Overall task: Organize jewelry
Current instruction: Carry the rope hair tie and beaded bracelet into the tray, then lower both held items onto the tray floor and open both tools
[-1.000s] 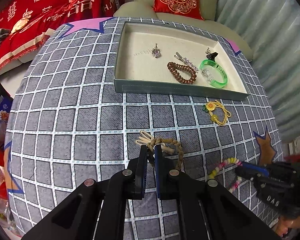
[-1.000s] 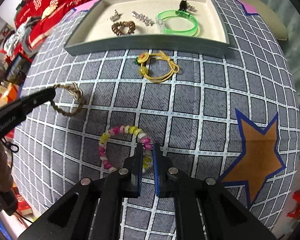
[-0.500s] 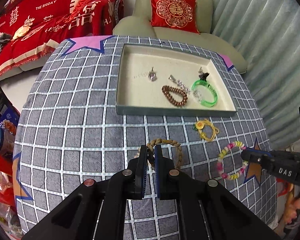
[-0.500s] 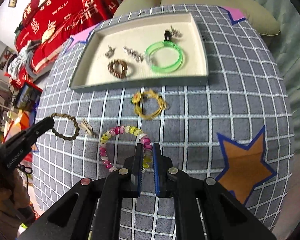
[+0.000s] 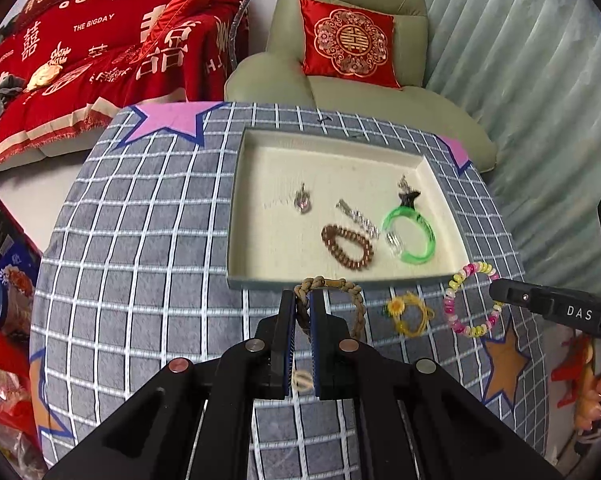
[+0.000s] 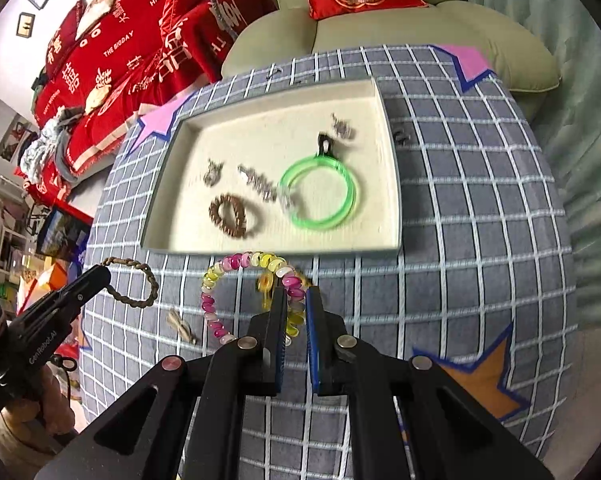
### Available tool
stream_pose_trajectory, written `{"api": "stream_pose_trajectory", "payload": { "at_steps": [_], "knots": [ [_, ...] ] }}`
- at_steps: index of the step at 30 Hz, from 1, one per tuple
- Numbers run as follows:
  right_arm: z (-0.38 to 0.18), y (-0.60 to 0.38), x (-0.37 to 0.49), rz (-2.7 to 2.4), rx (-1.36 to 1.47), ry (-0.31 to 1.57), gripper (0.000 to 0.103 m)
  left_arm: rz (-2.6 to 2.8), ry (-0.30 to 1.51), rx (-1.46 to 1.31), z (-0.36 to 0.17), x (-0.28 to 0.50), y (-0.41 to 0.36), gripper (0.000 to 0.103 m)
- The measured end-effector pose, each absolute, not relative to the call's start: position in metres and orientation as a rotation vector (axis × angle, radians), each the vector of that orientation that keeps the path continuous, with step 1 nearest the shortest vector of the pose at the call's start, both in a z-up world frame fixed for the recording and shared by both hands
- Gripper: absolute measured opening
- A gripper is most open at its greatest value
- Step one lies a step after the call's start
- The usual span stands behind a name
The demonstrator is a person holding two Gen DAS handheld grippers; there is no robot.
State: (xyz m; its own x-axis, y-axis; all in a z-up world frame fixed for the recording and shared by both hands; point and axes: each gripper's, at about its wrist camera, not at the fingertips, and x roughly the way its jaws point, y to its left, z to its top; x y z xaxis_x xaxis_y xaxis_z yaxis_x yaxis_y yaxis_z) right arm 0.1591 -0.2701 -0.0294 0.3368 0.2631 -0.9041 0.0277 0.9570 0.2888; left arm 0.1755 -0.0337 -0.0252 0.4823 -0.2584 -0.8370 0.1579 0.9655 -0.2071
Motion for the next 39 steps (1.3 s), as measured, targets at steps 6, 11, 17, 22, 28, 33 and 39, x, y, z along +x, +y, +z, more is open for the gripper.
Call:
{"api": "stream_pose_trajectory", "payload": {
  "at_steps": [6,11,17,22,28,33,39],
  "knots": [
    [-0.03,-0.272,0.19,0.163,0.279,1.21,0.01,-0.234,1.027,-0.13,-0.025,0.2,-0.038,0.017],
    [-0.032,-0.272,0.217,0.165,0.291,1.197,0.01,-0.223,1.022,-0.119,-0.029,0.221,-0.045,0.017],
    [-0.039,-0.268,0.247,0.172,0.28,1.193,0.01,-0.203,1.034,-0.112,-0.038,0.24,-0.051,0.017],
    [-0.046,-0.259,0.27,0.183,0.254,1.191,0.01,-0.175,1.044,-0.09,-0.047,0.254,-0.054,0.017],
    [-0.057,-0.254,0.293,0.183,0.24,1.195,0.01,-0.149,1.07,-0.082,-0.062,0.27,-0.058,0.017],
    [-0.069,-0.252,0.308,0.178,0.224,1.208,0.01,-0.131,1.095,-0.056,-0.074,0.278,-0.062,0.017],
    [-0.085,-0.247,0.319,0.18,0.192,1.234,0.01,-0.109,1.12,-0.031,-0.086,0.284,-0.064,0.017]
  ]
}}
